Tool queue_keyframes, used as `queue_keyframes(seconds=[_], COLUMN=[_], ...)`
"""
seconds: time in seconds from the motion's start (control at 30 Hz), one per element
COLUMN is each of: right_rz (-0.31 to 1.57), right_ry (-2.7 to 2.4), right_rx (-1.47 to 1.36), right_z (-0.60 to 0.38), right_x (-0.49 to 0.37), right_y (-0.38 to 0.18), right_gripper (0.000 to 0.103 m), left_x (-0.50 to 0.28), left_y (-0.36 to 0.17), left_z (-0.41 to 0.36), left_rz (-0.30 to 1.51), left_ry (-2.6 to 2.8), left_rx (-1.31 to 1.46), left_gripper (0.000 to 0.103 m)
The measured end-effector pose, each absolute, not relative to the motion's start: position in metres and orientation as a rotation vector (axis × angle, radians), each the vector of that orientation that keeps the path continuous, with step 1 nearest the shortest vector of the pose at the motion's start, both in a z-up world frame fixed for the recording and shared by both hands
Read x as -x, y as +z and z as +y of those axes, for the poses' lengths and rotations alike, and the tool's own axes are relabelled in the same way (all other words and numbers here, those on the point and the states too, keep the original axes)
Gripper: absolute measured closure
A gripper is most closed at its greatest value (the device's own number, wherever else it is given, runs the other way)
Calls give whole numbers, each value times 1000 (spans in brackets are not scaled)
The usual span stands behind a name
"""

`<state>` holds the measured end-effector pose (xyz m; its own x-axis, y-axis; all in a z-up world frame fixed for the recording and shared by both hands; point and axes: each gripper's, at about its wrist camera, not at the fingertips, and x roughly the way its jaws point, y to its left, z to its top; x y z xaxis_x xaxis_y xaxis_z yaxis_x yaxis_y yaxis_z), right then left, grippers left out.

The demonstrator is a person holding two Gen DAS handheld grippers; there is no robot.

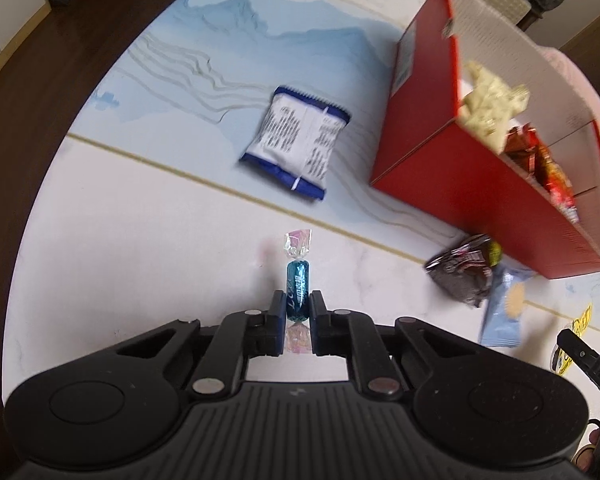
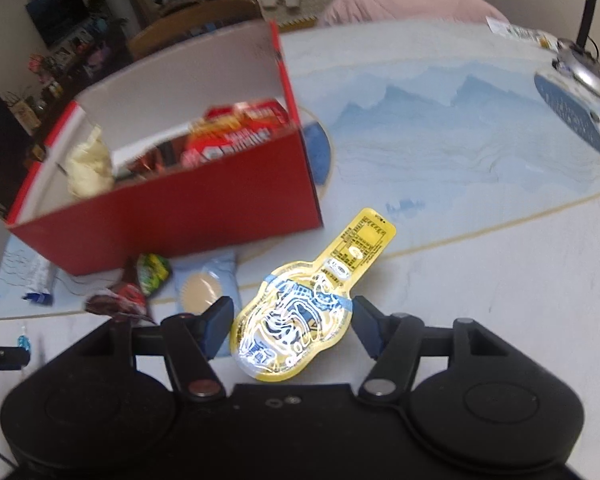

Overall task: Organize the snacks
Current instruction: 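Carry the blue candy with left tool while right tool carries the yellow packet into the box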

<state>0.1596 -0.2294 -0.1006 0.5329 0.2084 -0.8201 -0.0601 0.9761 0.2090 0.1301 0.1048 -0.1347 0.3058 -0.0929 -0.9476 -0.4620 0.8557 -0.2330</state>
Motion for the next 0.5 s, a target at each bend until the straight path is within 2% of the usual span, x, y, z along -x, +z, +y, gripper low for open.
queue_keyframes(seconds=[0.5], right_rz=[808], right_ry=[282], right_rx=[-128], right_z=[-233], right_x=[-171], right_y=[-12], right_gripper=[39], left_x=[-143], left_y=[-54], left_z=[74], left_rz=[1101], left_ry=[98], left_rx=[463], left_gripper=[91])
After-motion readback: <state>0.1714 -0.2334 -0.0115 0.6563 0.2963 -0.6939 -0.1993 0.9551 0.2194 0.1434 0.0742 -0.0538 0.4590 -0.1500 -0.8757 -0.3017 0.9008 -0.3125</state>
